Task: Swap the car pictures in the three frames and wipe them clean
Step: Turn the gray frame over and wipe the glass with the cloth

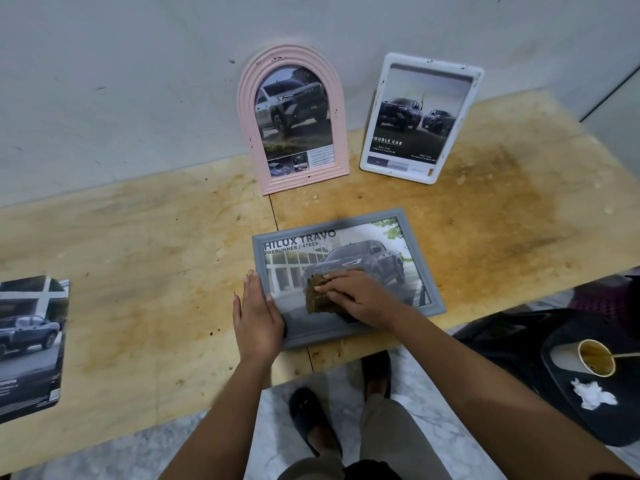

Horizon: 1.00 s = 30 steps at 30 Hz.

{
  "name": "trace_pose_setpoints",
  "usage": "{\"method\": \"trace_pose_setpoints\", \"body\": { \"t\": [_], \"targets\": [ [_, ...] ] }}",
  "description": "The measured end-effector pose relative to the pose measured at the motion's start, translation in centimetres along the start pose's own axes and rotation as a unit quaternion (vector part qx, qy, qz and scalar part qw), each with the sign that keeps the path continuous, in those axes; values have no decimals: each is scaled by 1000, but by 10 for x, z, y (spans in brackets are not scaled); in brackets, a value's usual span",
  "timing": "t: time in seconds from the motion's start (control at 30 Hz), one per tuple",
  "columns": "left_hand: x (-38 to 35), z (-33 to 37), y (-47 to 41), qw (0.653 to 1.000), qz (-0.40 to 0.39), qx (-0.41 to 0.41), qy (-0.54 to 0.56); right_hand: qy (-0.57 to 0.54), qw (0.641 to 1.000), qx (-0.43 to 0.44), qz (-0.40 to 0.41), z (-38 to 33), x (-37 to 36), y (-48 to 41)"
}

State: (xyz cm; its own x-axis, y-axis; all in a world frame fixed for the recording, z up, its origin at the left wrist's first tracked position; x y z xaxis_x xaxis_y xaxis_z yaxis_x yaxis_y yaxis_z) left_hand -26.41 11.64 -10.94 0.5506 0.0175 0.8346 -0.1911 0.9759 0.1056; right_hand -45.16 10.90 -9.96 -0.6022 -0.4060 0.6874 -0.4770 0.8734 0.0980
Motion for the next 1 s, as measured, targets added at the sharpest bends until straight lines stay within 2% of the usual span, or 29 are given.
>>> {"method": "trace_pose_setpoints", "body": {
  "t": [0.2,0.37,0.5,0.63,0.7,0.77,0.87,1.0],
  "targets": [
    [0,-1,-2,1000,-3,4,8,11,1000,-18,-3,7,14,20],
    [2,0,-2,1000,5,1,18,6,999,-30,27,13,34,30],
    [4,3,-1,999,12,-7,29,28,995,-90,22,35,51,37],
    [6,3,-2,999,17,-12,26,-18,986,-165,28,43,71,33],
    [6,2,-2,1000,15,-12,18,-63,968,-233,69,54,83,26],
    [5,2,-2,1000,10,-13,9,-129,945,-262,150,61,102,22],
    [6,1,-1,1000,7,-7,3,-265,864,-322,282,77,129,42],
    [7,3,-1,1000,7,-7,1,-253,810,-358,390,103,171,79]
  ]
}}
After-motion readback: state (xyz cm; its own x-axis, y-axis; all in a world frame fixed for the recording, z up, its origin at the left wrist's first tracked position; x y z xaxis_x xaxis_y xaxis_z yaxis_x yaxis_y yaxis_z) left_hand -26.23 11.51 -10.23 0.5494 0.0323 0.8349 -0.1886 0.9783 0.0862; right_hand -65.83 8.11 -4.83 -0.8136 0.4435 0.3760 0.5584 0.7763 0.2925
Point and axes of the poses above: each hand's wrist, its own y-axis away from the middle knuckle, its own x-axis out of the back of the hand, z = x × y, the point moved 10 cm from there along -y, towards the middle knuckle, and after that the axes turned 6 degrees about x, right-handed, at the moved point
